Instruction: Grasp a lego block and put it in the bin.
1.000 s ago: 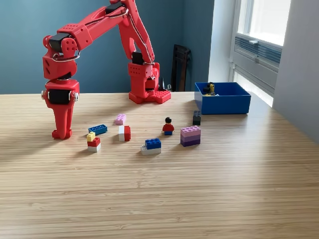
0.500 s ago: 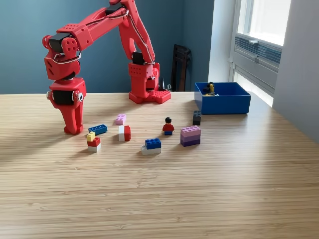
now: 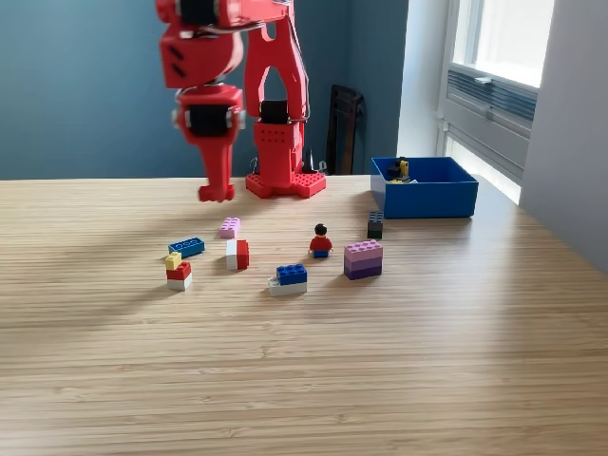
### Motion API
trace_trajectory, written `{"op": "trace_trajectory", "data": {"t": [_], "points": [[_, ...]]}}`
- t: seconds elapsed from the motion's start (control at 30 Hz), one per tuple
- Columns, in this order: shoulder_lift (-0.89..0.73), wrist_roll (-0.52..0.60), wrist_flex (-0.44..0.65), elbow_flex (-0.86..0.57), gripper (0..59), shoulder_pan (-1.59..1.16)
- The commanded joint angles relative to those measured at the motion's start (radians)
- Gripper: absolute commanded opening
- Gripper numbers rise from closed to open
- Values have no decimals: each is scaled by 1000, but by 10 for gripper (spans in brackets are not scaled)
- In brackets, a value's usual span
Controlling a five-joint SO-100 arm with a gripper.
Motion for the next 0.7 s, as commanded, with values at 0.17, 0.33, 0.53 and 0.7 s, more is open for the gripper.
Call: {"op": "trace_trajectory", "data": {"t": [0.17,0.33,0.53,0.7], "points": [[267,310,49,152,0,-686],[212,405,49,130,0,-939],[92,453,100,61,0,-1150],[5,482,104,46,0,-1319]]}}
